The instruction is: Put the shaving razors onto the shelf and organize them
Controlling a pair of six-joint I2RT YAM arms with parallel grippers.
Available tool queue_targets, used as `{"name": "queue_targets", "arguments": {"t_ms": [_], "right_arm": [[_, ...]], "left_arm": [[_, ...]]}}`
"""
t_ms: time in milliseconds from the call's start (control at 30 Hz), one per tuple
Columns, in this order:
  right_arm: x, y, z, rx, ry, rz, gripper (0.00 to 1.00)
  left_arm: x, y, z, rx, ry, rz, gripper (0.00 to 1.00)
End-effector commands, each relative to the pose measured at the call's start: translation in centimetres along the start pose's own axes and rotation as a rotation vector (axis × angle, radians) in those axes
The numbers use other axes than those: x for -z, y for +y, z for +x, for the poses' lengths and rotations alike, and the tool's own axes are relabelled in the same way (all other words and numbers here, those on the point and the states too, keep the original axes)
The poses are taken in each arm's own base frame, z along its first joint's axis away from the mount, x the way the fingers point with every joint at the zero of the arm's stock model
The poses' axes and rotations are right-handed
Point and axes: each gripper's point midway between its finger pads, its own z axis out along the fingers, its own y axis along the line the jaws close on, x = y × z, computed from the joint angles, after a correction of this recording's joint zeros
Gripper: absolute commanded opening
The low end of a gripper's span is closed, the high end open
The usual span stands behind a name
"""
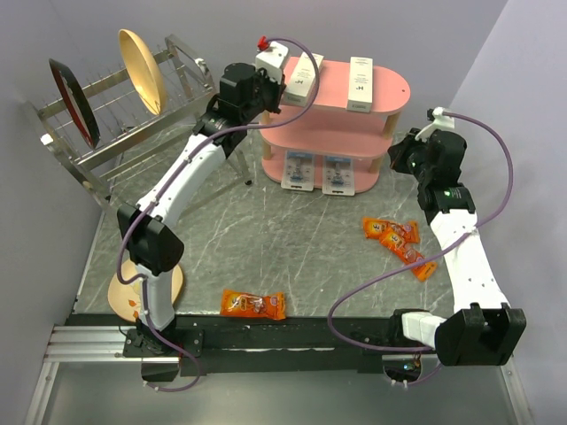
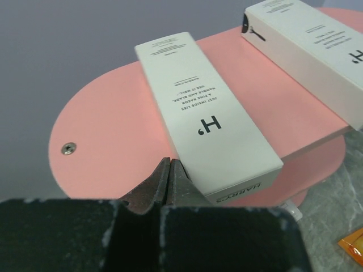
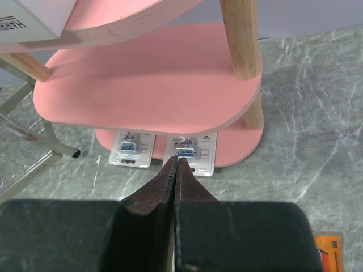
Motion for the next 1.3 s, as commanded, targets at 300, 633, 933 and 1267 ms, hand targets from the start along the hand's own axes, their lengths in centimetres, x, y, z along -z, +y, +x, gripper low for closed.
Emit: {"name": "queue_targets", "arguments": {"t_ms": [300,633,933,1267], "right_arm": [[-0.3,0.2,-2.7,0.020,-0.075,-0.003,0.00],[4.8,-6.1,1.7,0.439,0.073,0.062,0.62],[8.8,-12.9,18.1,0.591,0.668,-0.109,0.79],[7.9,-16.0,22.2,0.718,0.837,-0.214,0.82]], "left_arm": [[1.6,0.4,-3.9,0.032,-0.080,-0.080,0.01],[14.5,1.8,-1.4,0.075,-0.072,-0.148,0.84],[19.9,-7.4,10.6,0.133,0.210,0.300,0.99],[19.6,-6.4,19.9,0.025,0.424,0.256,1.00]]}}
